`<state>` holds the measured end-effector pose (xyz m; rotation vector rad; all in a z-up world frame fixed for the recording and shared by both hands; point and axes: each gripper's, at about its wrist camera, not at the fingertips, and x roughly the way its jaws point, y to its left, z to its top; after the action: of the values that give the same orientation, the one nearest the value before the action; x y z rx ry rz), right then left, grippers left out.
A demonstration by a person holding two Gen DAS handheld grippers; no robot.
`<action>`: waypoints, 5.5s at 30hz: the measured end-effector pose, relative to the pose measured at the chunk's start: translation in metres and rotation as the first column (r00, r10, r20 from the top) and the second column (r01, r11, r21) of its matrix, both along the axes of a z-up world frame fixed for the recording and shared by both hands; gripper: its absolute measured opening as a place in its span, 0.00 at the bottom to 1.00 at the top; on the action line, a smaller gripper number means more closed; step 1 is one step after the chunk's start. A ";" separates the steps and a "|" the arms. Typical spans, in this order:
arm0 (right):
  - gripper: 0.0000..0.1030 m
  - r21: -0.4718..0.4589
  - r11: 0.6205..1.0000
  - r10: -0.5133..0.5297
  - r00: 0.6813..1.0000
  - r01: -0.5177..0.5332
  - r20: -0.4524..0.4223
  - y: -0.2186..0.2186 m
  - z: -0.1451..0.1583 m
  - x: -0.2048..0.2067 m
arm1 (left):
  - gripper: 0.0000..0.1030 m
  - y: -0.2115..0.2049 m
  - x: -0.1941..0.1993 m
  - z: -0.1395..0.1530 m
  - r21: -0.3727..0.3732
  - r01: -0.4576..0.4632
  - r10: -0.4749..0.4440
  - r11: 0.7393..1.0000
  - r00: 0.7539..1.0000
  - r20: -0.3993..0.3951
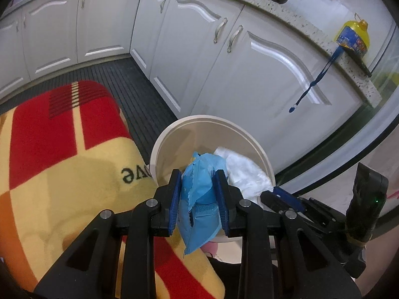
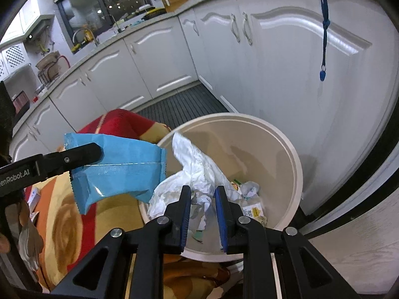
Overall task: Collect trash
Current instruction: 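Open both tools to drop the packet and tissues into the bucket, then move both open tools back toward the remaining trash, then grasp the white medicine box with the left tool while the right tool grasps the snack wrapper, then carry the medicine box and snack wrapper in both tools over the bucket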
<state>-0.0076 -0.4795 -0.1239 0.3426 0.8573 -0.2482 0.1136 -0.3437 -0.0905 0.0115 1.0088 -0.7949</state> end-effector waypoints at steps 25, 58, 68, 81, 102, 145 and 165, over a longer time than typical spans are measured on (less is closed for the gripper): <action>0.45 0.015 0.999 0.028 1.000 -0.028 0.010 0.024 0.008 -0.002 | 0.51 0.043 -0.025 0.013 0.036 -0.035 0.033 0.999 0.998 0.057; 0.61 0.057 0.891 0.448 0.893 -0.450 0.052 0.223 0.041 0.036 | 0.66 0.301 0.028 -0.004 0.277 -0.216 0.233 0.936 0.972 -0.027; 0.66 0.185 0.821 0.543 0.839 -0.541 0.041 0.265 0.030 0.054 | 0.54 0.333 0.048 -0.031 0.307 -0.300 0.320 0.903 0.947 -0.017; 0.72 0.361 0.706 0.655 0.756 -0.609 -0.005 0.349 -0.021 0.096 | 0.50 0.389 0.023 -0.015 0.224 -0.401 0.408 0.888 0.913 0.015; 0.34 0.141 0.828 0.529 0.839 -0.543 0.126 0.263 0.032 0.048 | 0.46 0.305 -0.004 0.013 0.136 -0.308 0.303 0.942 0.951 0.056; 0.34 0.065 0.971 0.212 0.952 -0.231 0.219 0.110 0.077 0.000 | 0.46 0.155 -0.019 0.034 0.113 -0.123 0.113 0.986 0.989 0.096; 0.34 0.060 0.994 -0.096 0.992 0.091 0.088 -0.003 0.025 -0.014 | 0.47 0.003 -0.002 -0.002 0.051 0.030 -0.028 0.998 0.999 -0.039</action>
<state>-0.0214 -0.4822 -0.0989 0.4433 0.7610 -0.2940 0.1115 -0.3406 -0.0925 0.0551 1.0672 -0.7977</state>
